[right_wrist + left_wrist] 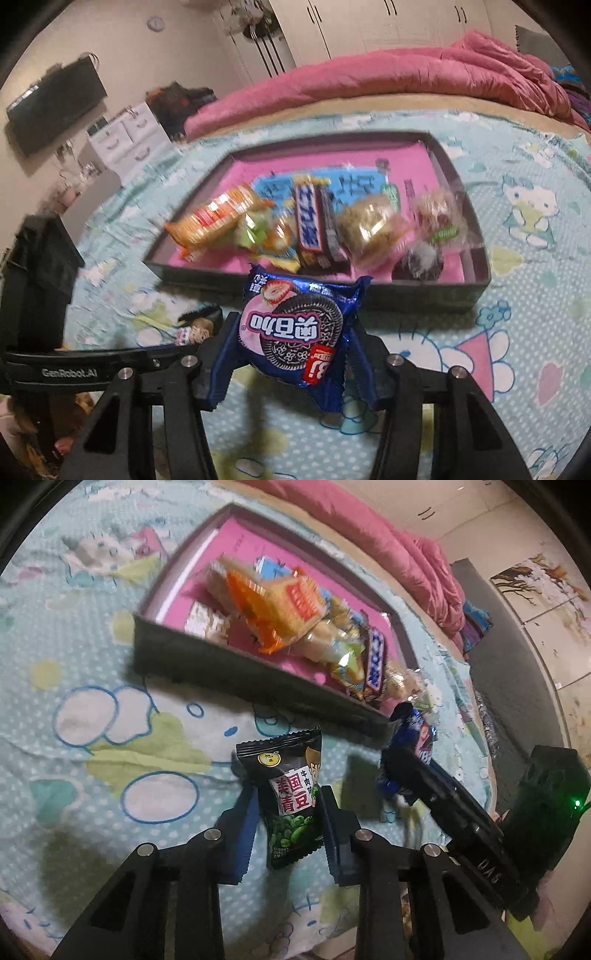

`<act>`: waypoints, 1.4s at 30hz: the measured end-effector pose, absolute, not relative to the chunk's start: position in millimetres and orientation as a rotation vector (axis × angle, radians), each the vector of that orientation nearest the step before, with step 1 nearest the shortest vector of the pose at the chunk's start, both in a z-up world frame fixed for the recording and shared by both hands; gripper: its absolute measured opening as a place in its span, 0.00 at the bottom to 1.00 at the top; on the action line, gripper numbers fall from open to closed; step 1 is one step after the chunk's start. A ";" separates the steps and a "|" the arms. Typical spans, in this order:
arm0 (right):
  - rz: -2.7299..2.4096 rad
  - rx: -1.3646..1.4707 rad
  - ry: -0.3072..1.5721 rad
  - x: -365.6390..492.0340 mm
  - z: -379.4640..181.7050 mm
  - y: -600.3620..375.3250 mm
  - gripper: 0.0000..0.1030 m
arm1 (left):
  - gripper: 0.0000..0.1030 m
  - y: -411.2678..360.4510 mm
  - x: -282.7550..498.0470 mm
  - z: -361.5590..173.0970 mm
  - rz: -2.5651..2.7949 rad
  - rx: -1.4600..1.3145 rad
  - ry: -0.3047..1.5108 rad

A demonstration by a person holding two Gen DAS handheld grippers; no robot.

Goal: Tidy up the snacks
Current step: 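Carry the cookie pack and pea bag over the tray and lower them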

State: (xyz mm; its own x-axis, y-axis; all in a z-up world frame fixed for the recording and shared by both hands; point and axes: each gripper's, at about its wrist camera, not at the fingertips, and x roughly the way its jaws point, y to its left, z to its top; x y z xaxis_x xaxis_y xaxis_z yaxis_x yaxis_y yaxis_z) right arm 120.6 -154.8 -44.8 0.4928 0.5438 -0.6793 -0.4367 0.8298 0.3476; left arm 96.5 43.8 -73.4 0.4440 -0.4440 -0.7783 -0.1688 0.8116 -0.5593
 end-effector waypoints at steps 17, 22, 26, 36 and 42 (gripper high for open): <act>0.546 0.179 0.725 128.9 -11.7 -173.3 0.53 | 0.32 55.3 128.1 7.1 -0.125 -0.474 0.857; 0.534 0.178 0.709 131.3 -9.0 -174.6 0.53 | 0.32 43.3 145.4 0.8 -0.129 -0.448 0.871; 0.525 0.176 0.700 134.0 -6.4 -174.9 0.53 | 0.32 31.8 152.8 -4.6 -0.137 -0.421 0.881; 0.522 0.178 0.701 142.1 -5.5 -170.5 0.53 | 0.32 18.3 159.8 -18.9 -0.140 -0.384 0.924; 0.525 0.171 0.699 149.9 -4.2 -164.9 0.53 | 0.32 18.9 161.9 -26.7 -0.139 -0.384 0.943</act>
